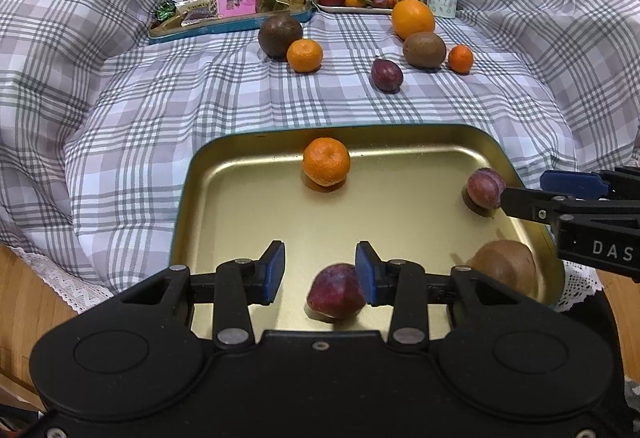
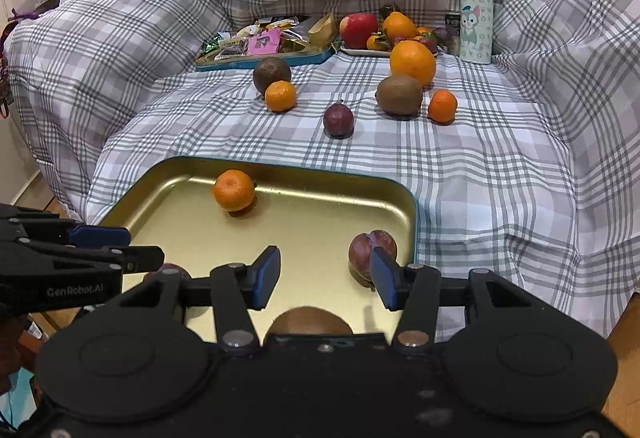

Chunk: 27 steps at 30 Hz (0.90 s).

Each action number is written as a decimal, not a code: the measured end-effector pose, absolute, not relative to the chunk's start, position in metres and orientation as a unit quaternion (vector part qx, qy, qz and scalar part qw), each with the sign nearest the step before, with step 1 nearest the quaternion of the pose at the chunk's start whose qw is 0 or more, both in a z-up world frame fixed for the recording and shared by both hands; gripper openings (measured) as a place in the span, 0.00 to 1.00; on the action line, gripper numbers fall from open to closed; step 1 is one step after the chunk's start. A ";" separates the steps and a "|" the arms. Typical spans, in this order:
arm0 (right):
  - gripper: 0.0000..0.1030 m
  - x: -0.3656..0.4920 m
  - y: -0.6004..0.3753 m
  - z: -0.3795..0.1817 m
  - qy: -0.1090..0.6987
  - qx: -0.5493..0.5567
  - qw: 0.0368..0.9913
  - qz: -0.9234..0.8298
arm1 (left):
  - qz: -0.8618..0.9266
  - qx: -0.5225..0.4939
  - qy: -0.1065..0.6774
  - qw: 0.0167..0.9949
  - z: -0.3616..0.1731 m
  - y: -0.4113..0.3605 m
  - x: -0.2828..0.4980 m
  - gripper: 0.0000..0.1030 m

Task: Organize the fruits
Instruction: 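Move both open grippers back toward the fruit row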

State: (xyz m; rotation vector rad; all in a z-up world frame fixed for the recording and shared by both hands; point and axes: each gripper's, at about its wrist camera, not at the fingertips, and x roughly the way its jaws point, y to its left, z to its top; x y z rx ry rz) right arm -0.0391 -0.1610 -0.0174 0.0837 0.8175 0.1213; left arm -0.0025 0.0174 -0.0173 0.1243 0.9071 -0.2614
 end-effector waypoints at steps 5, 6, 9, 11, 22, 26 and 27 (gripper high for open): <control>0.51 -0.035 -0.161 -0.013 0.390 0.042 0.918 0.060 | -0.123 0.060 0.429 0.893 -0.011 0.020 0.003 0.46; 0.51 -0.034 -0.161 -0.013 0.389 0.043 0.918 0.060 | -0.122 0.061 0.427 0.894 -0.009 0.020 0.005 0.46; 0.51 -0.030 -0.162 -0.009 0.385 0.043 0.920 0.060 | -0.122 0.063 0.419 0.897 -0.003 0.021 0.009 0.46; 0.51 -0.028 -0.162 -0.008 0.383 0.043 0.921 0.061 | -0.123 0.064 0.415 0.899 0.000 0.020 0.013 0.46; 0.51 -0.010 -0.164 -0.001 0.371 0.057 0.925 0.062 | -0.116 0.067 0.393 0.910 0.012 0.016 0.041 0.46; 0.51 0.000 -0.164 0.001 0.368 0.066 0.925 0.062 | -0.112 0.058 0.393 0.911 0.012 0.015 0.053 0.46; 0.51 0.002 -0.164 0.001 0.367 0.067 0.926 0.062 | -0.112 0.056 0.393 0.911 0.012 0.015 0.056 0.46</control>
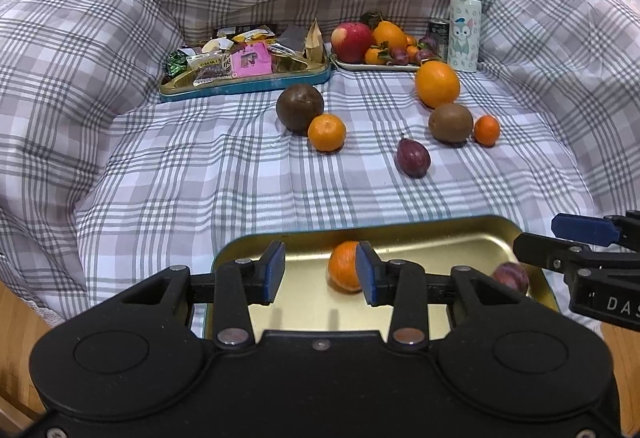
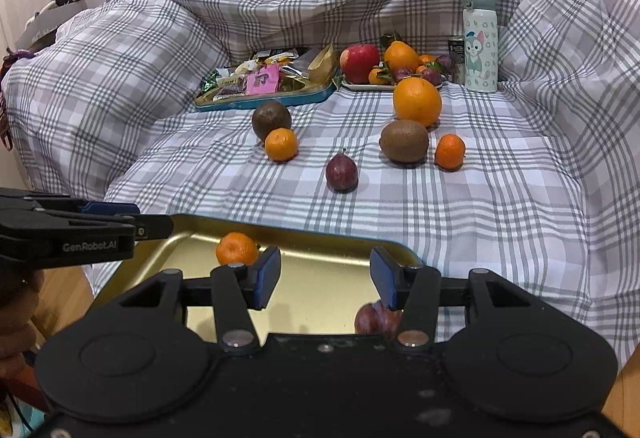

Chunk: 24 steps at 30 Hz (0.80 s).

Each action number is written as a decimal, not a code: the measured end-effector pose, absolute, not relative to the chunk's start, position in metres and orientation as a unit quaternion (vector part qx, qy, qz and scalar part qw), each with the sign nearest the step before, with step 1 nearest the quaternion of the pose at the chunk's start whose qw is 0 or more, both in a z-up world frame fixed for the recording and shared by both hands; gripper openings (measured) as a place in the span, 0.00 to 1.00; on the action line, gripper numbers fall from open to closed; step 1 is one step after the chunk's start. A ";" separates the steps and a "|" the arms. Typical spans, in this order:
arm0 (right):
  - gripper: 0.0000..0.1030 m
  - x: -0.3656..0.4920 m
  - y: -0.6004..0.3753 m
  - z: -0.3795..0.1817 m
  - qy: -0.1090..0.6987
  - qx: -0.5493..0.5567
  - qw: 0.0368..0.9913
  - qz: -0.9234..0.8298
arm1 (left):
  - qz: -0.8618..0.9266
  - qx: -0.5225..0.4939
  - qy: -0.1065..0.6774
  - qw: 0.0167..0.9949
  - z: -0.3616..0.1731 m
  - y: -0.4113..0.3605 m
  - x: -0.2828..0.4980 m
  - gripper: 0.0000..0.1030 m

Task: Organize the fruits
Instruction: 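Move both open grippers back toward the fruit row, then move left gripper to a tangerine while right gripper approaches the brown passion fruit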

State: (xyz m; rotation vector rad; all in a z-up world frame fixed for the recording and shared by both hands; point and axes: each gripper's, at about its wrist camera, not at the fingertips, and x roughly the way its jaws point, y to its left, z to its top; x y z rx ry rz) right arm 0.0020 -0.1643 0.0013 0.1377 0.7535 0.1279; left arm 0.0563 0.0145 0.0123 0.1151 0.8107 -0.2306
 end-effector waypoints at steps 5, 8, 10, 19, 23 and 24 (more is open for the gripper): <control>0.51 0.016 -0.164 0.001 0.366 0.075 0.926 0.062 | -0.110 0.047 0.398 0.909 0.011 0.013 0.071 0.46; 0.51 0.025 -0.163 0.001 0.368 0.080 0.924 0.066 | -0.110 0.049 0.402 0.908 0.009 0.012 0.080 0.46; 0.51 0.032 -0.163 0.000 0.371 0.084 0.922 0.069 | -0.111 0.049 0.404 0.906 0.008 0.011 0.085 0.46; 0.50 0.067 -0.162 -0.010 0.396 0.088 0.911 0.072 | -0.114 0.045 0.425 0.897 -0.005 0.004 0.114 0.46; 0.50 0.081 -0.162 -0.014 0.403 0.091 0.908 0.072 | -0.115 0.046 0.428 0.895 -0.007 0.000 0.132 0.46; 0.50 0.085 -0.163 -0.014 0.404 0.093 0.907 0.073 | -0.115 0.045 0.429 0.895 -0.007 -0.001 0.136 0.46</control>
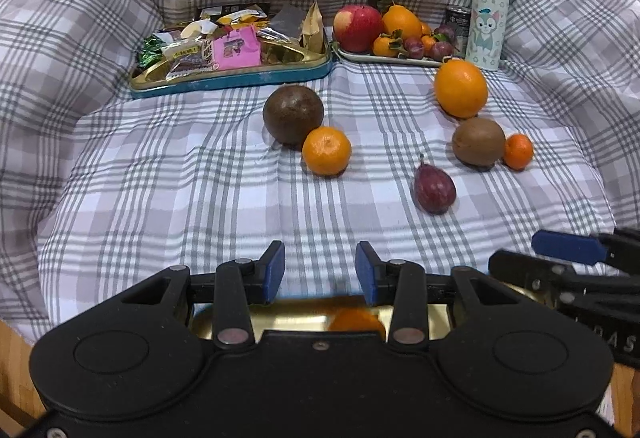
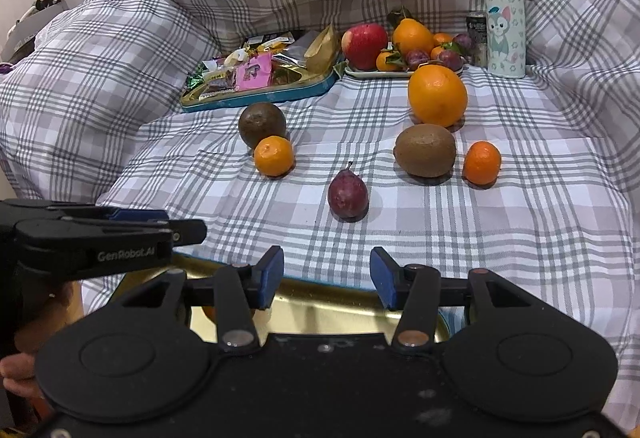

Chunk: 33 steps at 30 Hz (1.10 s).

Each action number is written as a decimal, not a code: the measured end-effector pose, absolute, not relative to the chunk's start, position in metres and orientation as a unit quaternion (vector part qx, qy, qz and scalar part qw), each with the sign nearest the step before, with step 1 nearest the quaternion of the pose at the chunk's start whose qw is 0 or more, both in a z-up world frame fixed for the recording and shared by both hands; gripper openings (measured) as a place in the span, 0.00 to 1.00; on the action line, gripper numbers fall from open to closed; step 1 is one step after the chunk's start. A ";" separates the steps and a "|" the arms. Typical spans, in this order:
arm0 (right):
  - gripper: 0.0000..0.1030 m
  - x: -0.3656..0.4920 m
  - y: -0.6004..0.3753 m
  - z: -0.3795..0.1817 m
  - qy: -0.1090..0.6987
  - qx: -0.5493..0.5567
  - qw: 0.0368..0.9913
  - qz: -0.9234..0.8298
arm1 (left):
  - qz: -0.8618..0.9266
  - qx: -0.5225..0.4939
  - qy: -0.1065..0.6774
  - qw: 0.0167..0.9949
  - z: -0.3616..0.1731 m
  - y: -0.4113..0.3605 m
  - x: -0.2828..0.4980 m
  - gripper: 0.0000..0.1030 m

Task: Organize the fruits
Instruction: 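Move left gripper to a tangerine while right gripper approaches the brown passion fruit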

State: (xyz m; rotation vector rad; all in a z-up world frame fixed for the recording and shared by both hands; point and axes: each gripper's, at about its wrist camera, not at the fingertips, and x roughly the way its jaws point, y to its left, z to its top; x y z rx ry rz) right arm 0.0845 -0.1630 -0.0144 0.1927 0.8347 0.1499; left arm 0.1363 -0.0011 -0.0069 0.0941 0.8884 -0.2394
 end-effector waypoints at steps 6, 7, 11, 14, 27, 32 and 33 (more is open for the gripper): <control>0.50 0.104 -0.167 -0.016 0.406 0.100 0.905 0.073 | -0.116 0.048 0.424 0.897 -0.008 -0.010 0.165 0.46; 0.50 0.107 -0.168 -0.017 0.406 0.103 0.905 0.072 | -0.116 0.049 0.422 0.898 -0.009 -0.012 0.169 0.46; 0.50 0.116 -0.172 -0.019 0.408 0.110 0.904 0.070 | -0.120 0.052 0.423 0.897 -0.013 -0.019 0.184 0.46; 0.50 0.118 -0.174 -0.021 0.410 0.114 0.903 0.067 | -0.126 0.047 0.427 0.894 -0.015 -0.022 0.193 0.46; 0.50 0.130 -0.181 -0.031 0.423 0.132 0.894 0.066 | -0.118 0.014 0.438 0.891 -0.025 -0.025 0.227 0.46; 0.50 0.133 -0.183 -0.033 0.425 0.137 0.892 0.066 | -0.112 0.012 0.447 0.887 -0.031 -0.029 0.235 0.46; 0.50 0.133 -0.183 -0.034 0.425 0.138 0.892 0.065 | -0.112 0.013 0.448 0.887 -0.032 -0.030 0.236 0.46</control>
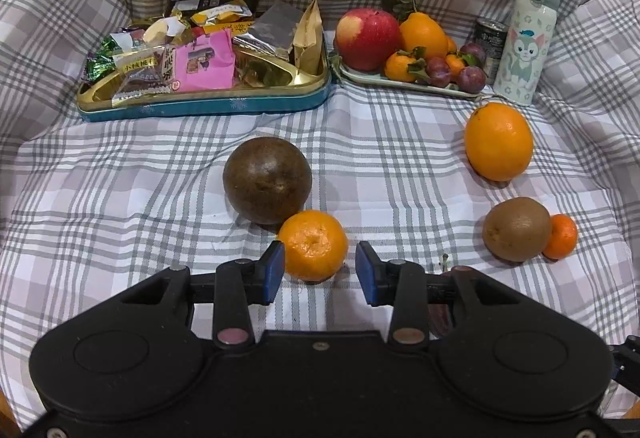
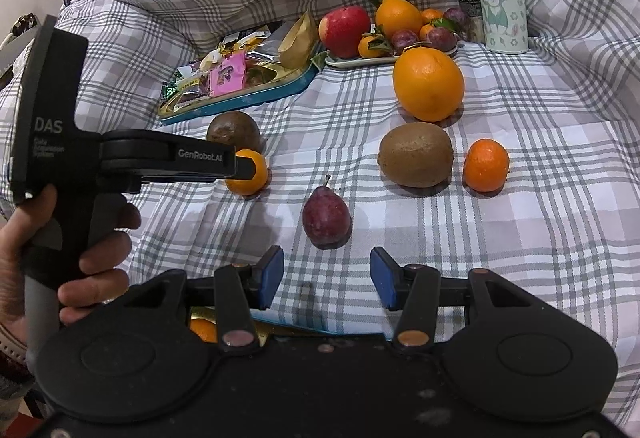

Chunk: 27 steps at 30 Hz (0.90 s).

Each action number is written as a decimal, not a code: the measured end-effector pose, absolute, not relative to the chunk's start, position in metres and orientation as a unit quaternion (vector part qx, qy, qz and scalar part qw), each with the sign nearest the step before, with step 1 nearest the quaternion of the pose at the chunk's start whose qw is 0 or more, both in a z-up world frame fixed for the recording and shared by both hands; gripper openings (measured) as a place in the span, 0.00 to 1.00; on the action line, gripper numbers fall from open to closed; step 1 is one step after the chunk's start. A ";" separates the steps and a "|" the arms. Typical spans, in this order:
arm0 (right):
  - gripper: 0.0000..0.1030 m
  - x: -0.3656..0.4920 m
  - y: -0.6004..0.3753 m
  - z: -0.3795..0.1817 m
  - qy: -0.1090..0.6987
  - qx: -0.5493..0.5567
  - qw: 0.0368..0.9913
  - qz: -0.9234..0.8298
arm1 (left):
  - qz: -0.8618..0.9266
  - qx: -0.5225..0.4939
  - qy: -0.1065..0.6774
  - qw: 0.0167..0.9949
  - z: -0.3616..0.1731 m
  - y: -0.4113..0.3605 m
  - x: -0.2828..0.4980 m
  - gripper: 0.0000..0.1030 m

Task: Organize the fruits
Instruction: 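Move left gripper to a tangerine while right gripper approaches the brown passion fruit, then close left gripper on the tangerine while right gripper closes on the passion fruit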

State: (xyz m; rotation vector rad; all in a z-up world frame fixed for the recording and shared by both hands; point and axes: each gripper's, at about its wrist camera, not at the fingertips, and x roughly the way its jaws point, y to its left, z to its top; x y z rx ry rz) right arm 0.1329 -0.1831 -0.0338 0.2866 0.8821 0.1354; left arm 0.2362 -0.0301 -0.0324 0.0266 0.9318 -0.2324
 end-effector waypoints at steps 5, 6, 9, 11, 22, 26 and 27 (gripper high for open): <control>0.50 0.134 -0.187 -0.035 0.427 0.142 0.891 0.061 | -0.101 0.027 0.444 0.890 -0.037 -0.035 0.239 0.46; 0.50 0.134 -0.188 -0.036 0.427 0.142 0.891 0.060 | -0.097 0.030 0.443 0.891 -0.038 -0.036 0.239 0.46; 0.50 0.135 -0.187 -0.036 0.429 0.141 0.890 0.060 | -0.089 0.035 0.440 0.893 -0.039 -0.036 0.241 0.46; 0.50 0.135 -0.187 -0.036 0.429 0.141 0.890 0.059 | -0.083 0.036 0.440 0.893 -0.041 -0.035 0.242 0.46; 0.50 0.136 -0.185 -0.035 0.429 0.138 0.891 0.060 | -0.067 0.027 0.443 0.894 -0.047 -0.032 0.251 0.50; 0.50 0.136 -0.185 -0.035 0.429 0.138 0.891 0.060 | -0.064 0.020 0.454 0.888 -0.053 -0.030 0.255 0.51; 0.50 0.136 -0.185 -0.035 0.429 0.138 0.891 0.059 | -0.064 0.015 0.457 0.887 -0.054 -0.030 0.256 0.52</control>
